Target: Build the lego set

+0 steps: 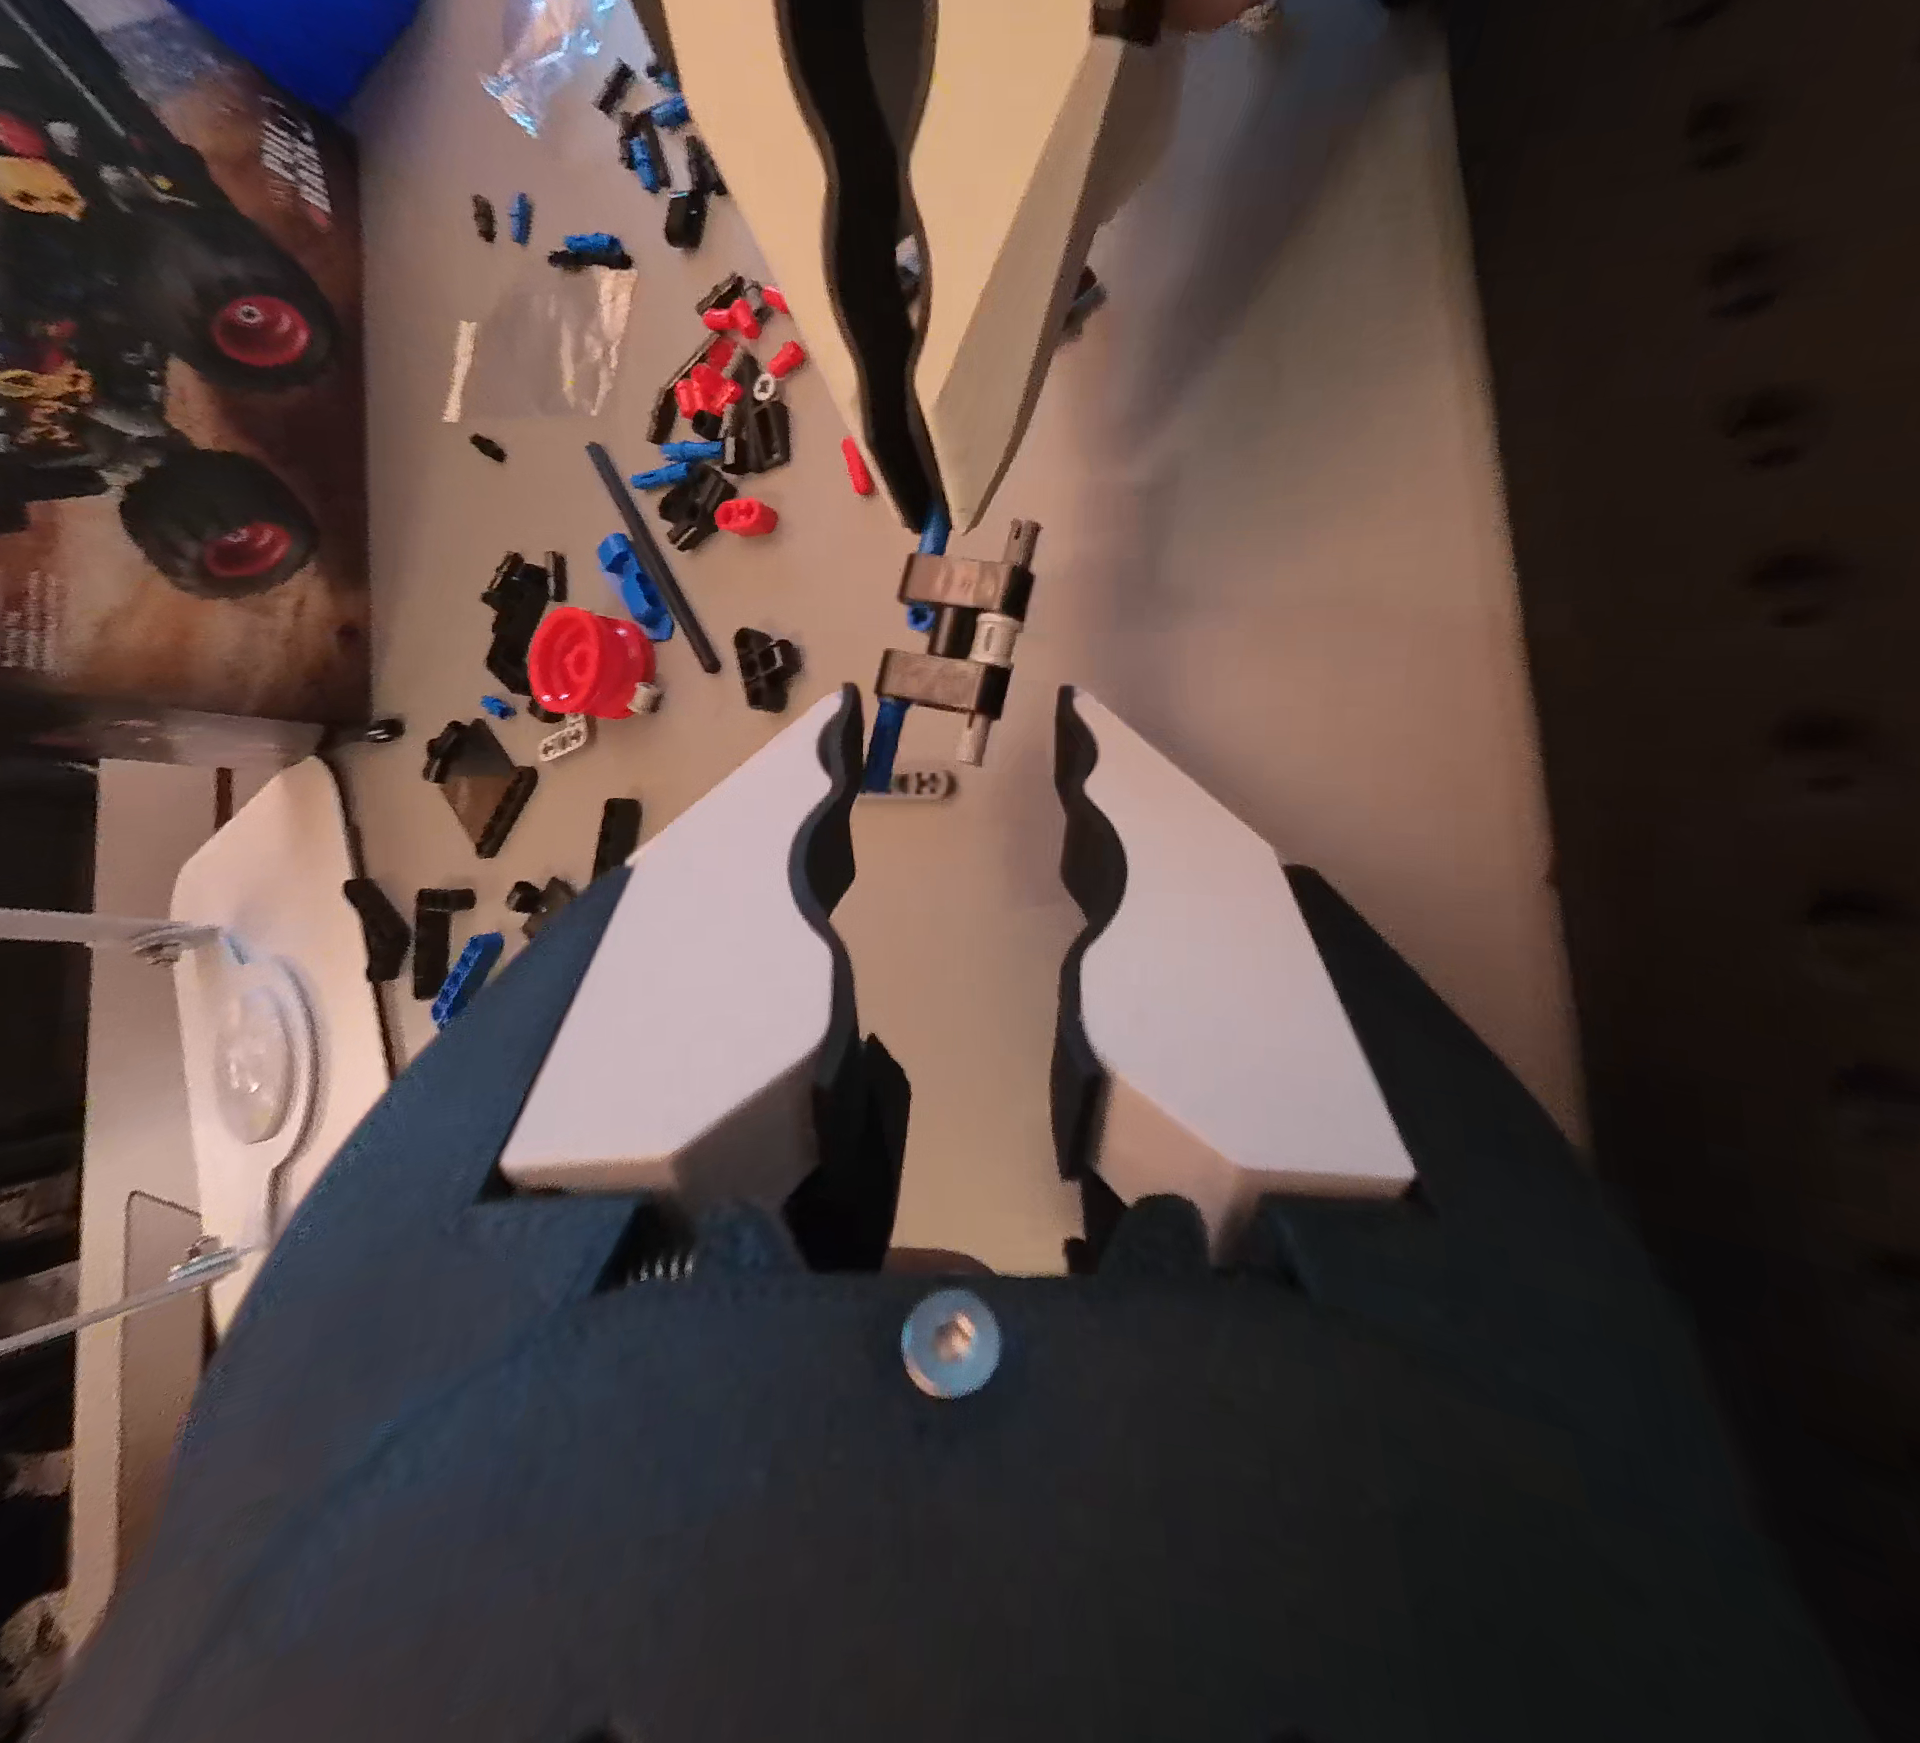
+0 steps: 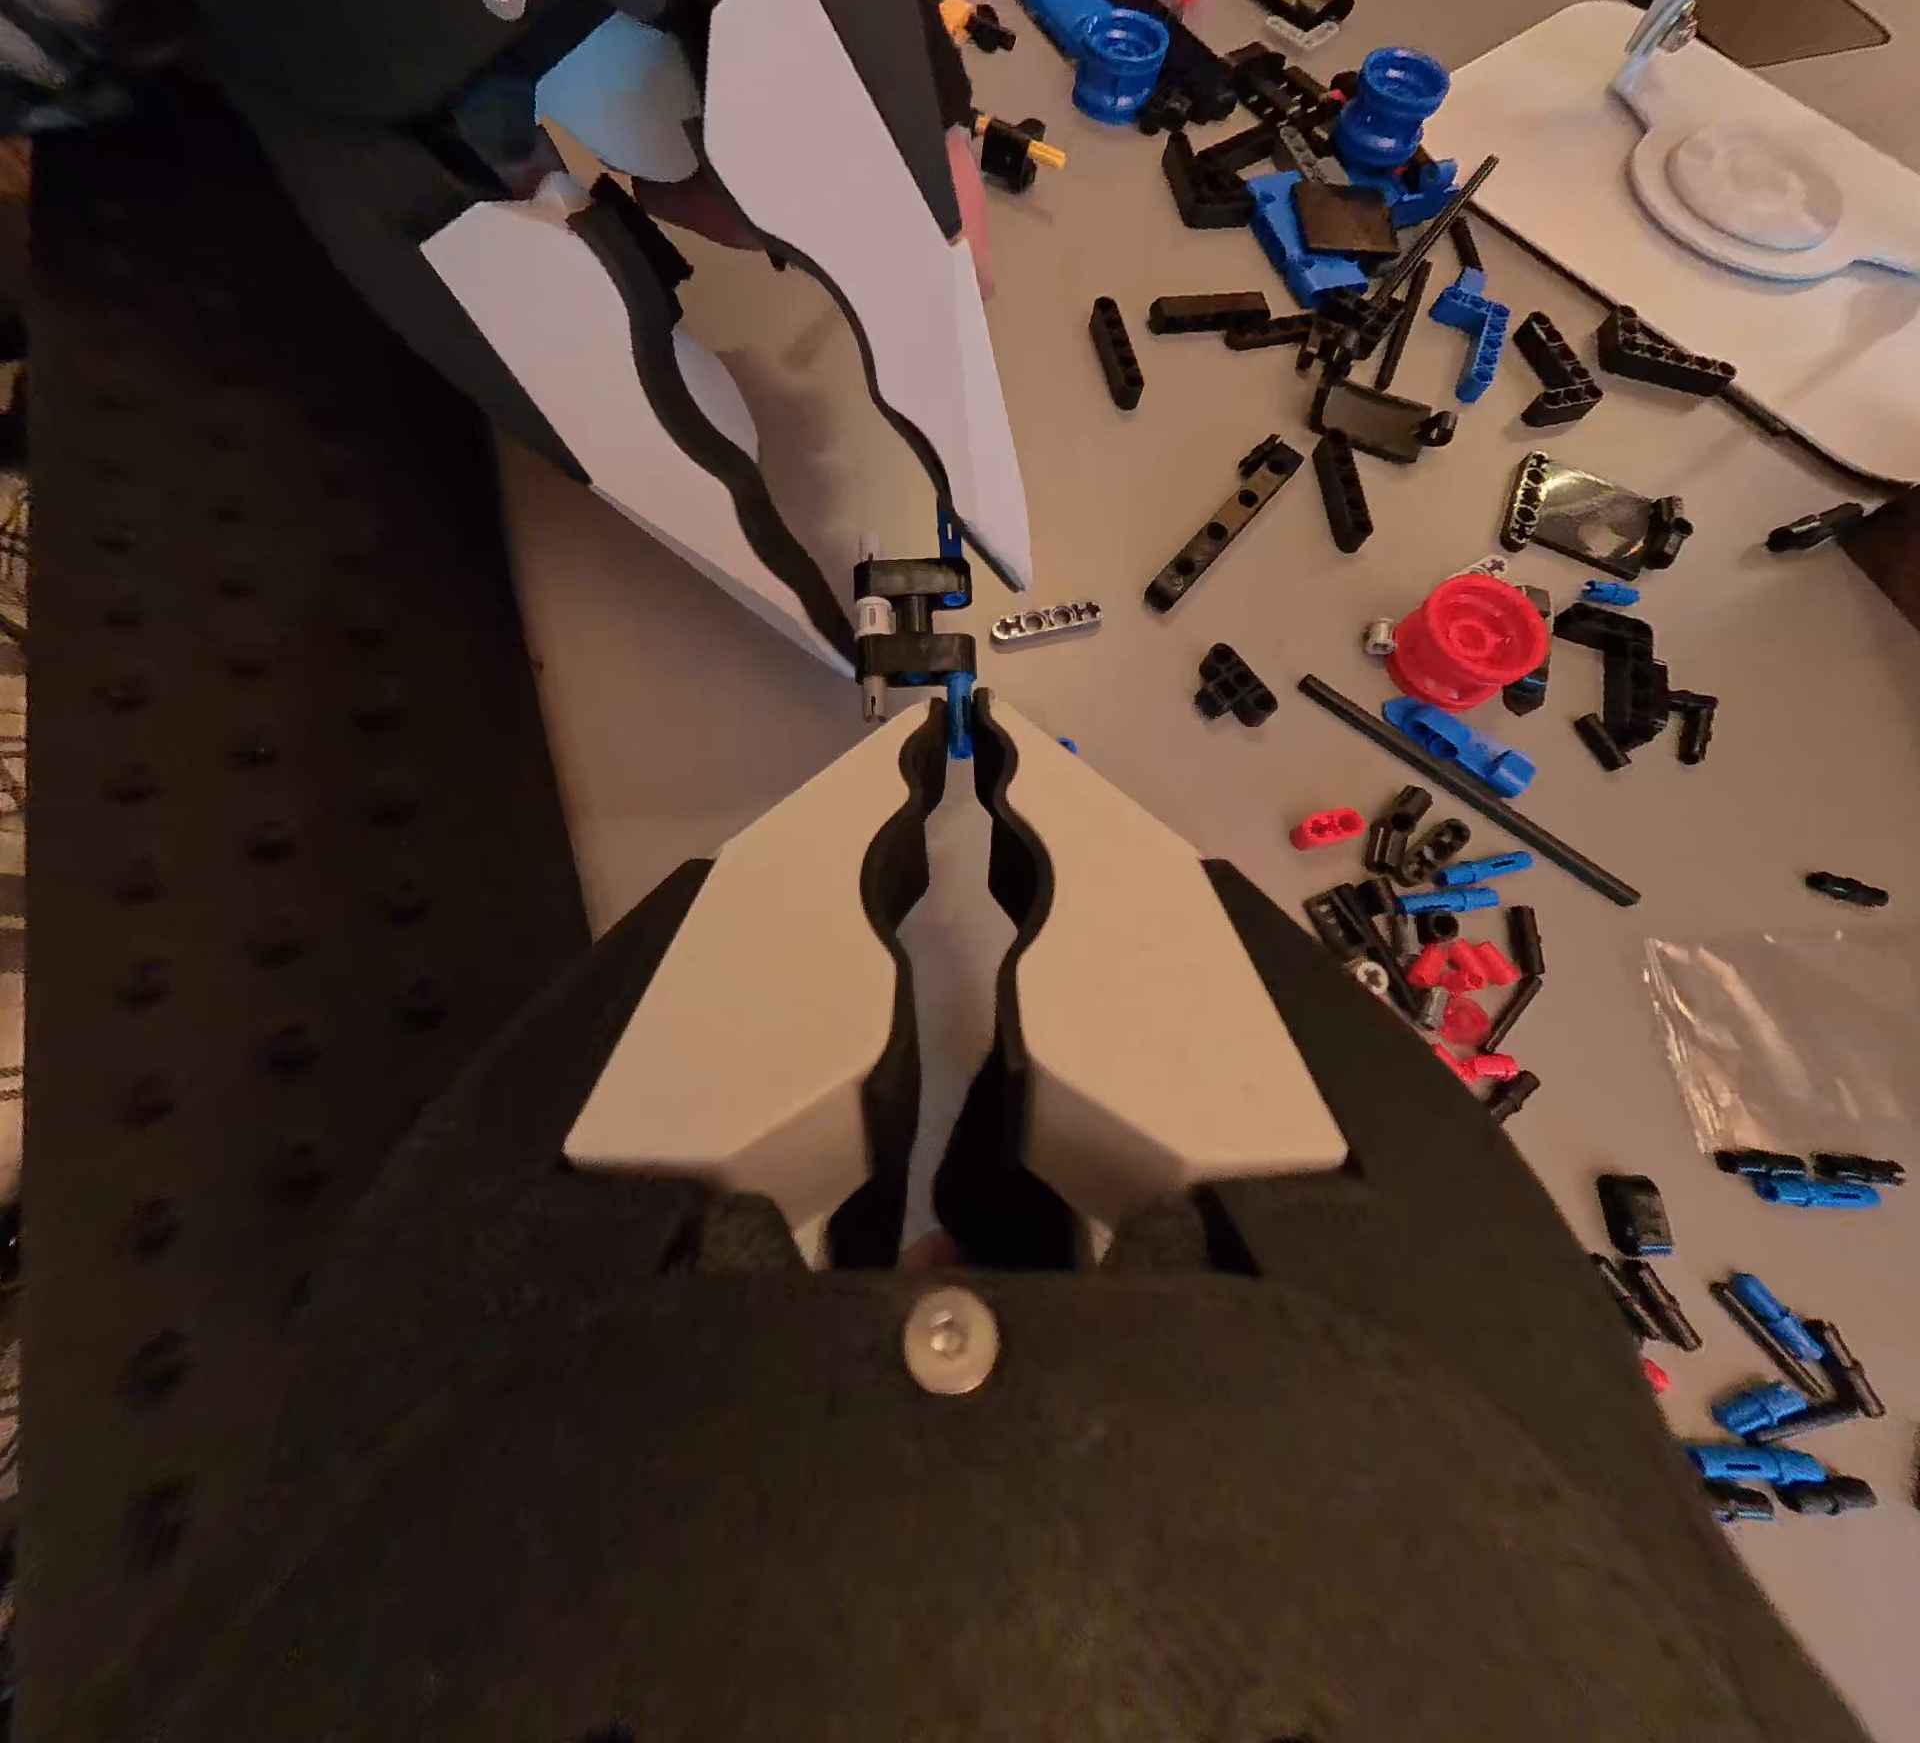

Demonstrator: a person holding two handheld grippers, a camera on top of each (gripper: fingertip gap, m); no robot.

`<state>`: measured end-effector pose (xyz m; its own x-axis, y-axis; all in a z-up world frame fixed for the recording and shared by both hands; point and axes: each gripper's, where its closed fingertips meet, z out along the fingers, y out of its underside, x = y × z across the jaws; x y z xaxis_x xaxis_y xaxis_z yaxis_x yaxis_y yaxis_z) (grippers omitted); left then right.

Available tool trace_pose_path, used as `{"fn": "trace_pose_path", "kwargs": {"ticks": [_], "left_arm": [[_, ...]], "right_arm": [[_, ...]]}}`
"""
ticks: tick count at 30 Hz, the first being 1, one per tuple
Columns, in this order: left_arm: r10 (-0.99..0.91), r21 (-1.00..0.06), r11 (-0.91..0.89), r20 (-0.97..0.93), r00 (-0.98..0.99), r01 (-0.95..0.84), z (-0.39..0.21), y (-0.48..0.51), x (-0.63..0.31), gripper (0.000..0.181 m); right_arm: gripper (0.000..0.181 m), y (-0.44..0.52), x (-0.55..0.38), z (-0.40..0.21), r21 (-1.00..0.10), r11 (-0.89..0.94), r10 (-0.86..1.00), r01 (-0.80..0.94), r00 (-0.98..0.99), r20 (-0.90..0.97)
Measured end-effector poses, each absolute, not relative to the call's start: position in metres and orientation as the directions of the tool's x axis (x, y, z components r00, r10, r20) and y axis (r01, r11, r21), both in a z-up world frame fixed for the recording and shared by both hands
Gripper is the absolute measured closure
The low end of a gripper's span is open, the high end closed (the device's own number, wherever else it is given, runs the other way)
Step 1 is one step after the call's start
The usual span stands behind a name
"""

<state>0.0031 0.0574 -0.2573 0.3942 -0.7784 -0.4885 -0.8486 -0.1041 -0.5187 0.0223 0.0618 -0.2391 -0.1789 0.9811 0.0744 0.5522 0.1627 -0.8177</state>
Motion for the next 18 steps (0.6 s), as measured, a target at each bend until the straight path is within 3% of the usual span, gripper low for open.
{"fn": "trace_pose_path", "kwargs": {"ticks": [13, 18], "left_arm": [[-0.699, -0.557, -0.150, -0.524, 0.486, -0.817, -0.240, 0.069, -0.031, 0.136], [-0.720, -0.642, -0.148, -0.451, 0.528, -0.752, -0.235, 0.068, -0.022, 0.139]], "right_arm": [[0.180, 0.076, 0.023, -0.220, -0.872, 0.122, 0.992, 0.473, -0.084, 0.094], [0.180, 0.078, 0.022, -0.211, -0.891, 0.133, 0.991, 0.435, -0.056, 0.121]]}}
